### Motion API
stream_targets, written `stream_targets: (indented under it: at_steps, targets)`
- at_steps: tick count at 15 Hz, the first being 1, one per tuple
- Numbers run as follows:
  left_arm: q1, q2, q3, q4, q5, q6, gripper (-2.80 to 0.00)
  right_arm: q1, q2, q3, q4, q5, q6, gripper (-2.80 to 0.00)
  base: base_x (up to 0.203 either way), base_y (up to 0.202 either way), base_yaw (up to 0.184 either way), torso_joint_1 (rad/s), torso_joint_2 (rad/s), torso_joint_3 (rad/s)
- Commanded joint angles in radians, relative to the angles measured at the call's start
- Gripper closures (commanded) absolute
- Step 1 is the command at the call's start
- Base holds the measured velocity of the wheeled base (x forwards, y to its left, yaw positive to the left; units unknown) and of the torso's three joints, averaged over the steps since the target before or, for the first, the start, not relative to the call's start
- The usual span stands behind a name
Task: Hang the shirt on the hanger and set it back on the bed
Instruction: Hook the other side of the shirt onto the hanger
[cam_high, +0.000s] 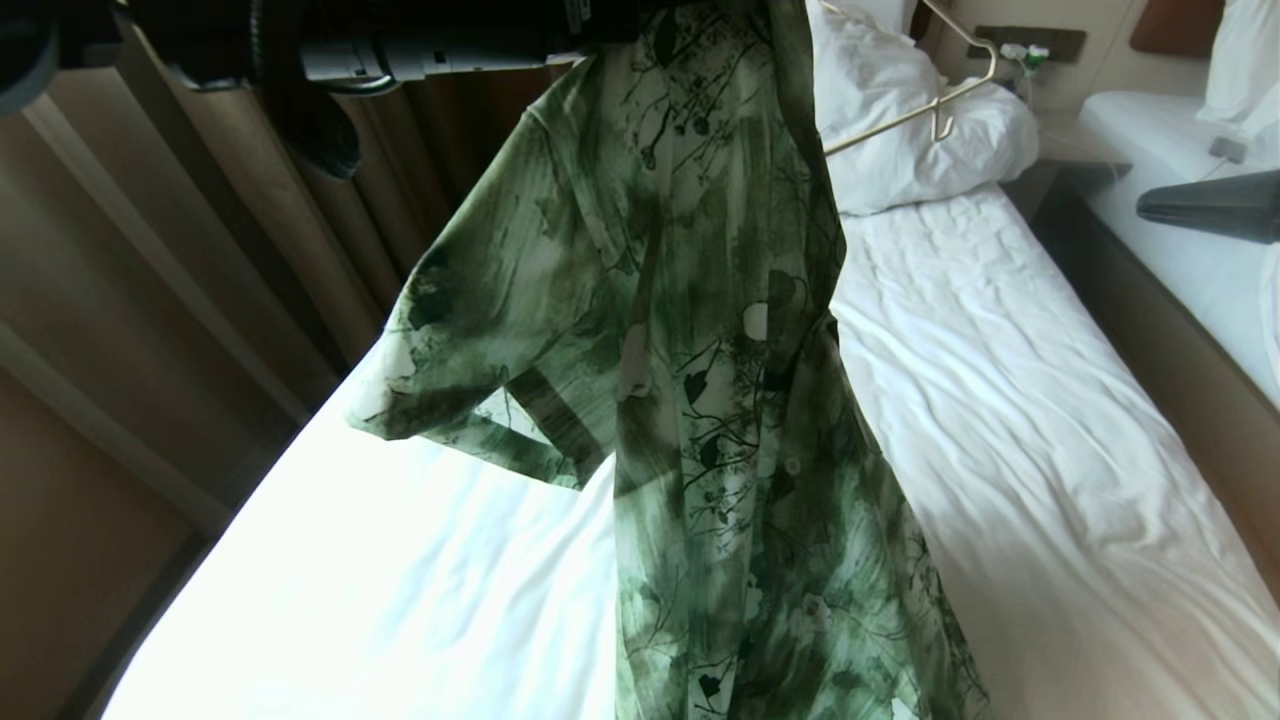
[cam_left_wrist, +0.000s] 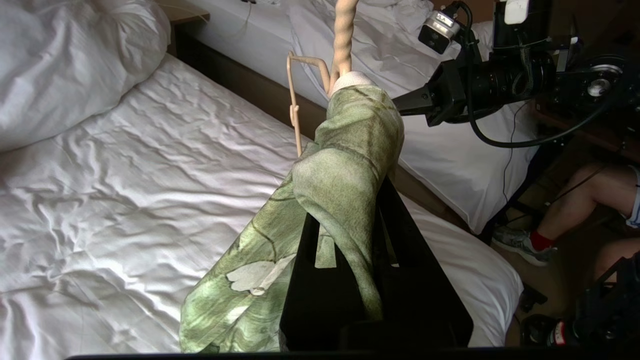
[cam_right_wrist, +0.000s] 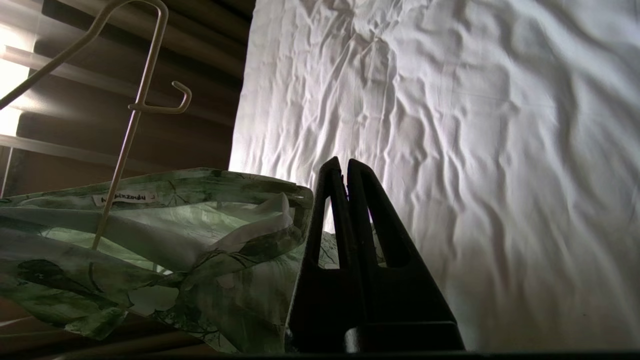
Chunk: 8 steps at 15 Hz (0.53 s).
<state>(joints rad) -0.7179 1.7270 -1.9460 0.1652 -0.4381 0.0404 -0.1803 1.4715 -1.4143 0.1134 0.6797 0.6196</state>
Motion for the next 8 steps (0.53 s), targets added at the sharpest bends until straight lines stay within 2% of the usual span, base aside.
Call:
stream_targets:
  at_steps: [1,5,8]
  targets:
    - [0.001,0.001,0.025,0.002,-0.002,-0.001,0.00,-0.011,-0.004,0.004,0.000,0.007,0.003,0.00,0.000,0.000,0.000,0.000,0.00,0.000]
    - [0.002,-0.054,0.337,-0.054,-0.003,-0.001,0.00,-0.001,0.014,0.024,0.007,0.026,0.002,0.00,0.000,0.000,0.000,0.000,0.00,0.000]
    - [0.002,-0.094,0.631,-0.279,-0.005,-0.005,0.00,0.013,0.052,0.030,0.005,0.019,-0.002,0.00,0.000,0.000,0.000,0.000,0.00,0.000]
